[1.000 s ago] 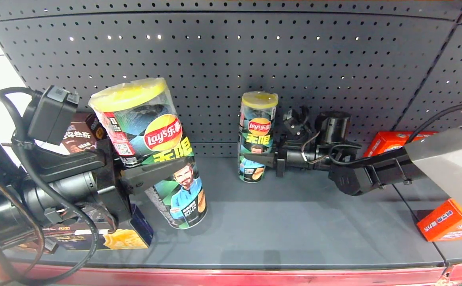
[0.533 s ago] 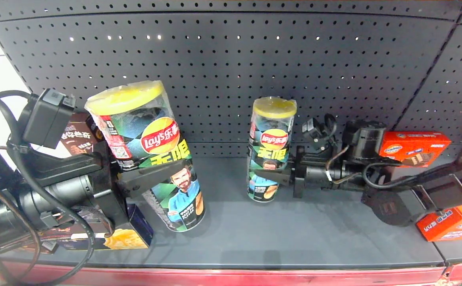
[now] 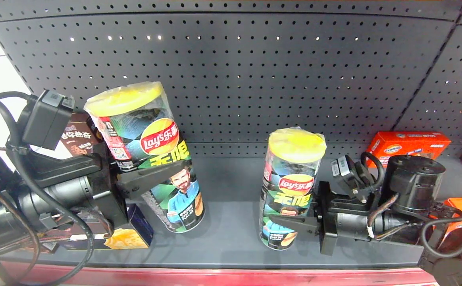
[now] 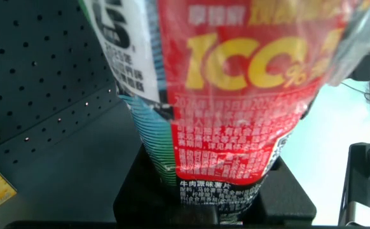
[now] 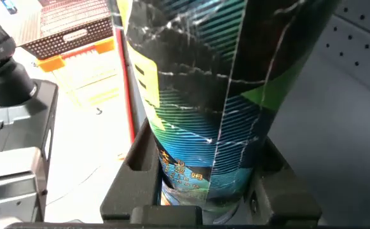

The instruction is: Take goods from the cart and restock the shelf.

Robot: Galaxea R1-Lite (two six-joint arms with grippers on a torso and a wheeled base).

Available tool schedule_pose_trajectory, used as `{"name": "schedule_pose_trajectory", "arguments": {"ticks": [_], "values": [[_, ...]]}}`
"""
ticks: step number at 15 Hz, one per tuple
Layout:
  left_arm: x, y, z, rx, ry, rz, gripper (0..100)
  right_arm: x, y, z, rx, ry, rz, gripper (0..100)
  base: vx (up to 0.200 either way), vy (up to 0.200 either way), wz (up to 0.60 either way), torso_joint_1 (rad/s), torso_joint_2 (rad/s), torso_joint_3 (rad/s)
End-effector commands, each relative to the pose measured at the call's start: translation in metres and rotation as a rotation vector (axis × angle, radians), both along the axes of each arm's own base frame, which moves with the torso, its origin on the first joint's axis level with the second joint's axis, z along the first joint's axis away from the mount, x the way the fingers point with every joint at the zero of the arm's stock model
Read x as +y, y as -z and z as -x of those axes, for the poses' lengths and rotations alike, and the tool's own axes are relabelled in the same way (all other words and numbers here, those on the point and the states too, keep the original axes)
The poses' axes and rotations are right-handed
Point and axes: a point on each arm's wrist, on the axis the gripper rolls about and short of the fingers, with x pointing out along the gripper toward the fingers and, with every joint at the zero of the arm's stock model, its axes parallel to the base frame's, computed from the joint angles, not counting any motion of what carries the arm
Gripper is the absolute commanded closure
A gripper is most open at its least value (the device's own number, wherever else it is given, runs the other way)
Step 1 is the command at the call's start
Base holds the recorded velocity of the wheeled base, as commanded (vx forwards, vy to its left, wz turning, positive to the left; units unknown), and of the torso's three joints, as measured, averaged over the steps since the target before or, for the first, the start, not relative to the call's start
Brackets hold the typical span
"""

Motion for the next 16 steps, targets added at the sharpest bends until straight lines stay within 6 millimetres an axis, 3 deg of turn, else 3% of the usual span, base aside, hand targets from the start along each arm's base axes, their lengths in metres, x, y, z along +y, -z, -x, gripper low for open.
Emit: {"name": "schedule_pose_trajectory", "arguments": {"ticks": [1,5,14,15,16], "values": [[0.000,0.000,0.000,0.002,0.000,0.000,100,-0.001,0.006,0.003,0.015,-0.003,0.010,100,0.000,0.000,0.00,0.000,0.00,0.000],[0.000,0.002,0.001,0.006,0.000,-0.002,100,0.003,0.023,-0.009,0.022,0.003,0.016,100,0.000,0.000,0.00,0.000,0.00,0.000],[0.000,0.001,0.001,0.005,0.000,-0.001,100,-0.006,0.034,-0.014,0.024,0.028,0.045,100,0.000,0.000,0.00,0.000,0.00,0.000],[0.000,0.001,0.001,0.005,0.000,-0.001,100,-0.008,0.036,-0.013,0.024,0.028,0.052,0,0.000,0.000,0.00,0.000,0.00,0.000],[0.000,0.001,0.001,0.005,0.000,-0.001,100,-0.010,0.037,-0.009,0.026,0.029,0.059,0,0.000,0.000,0.00,0.000,0.00,0.000]]}}
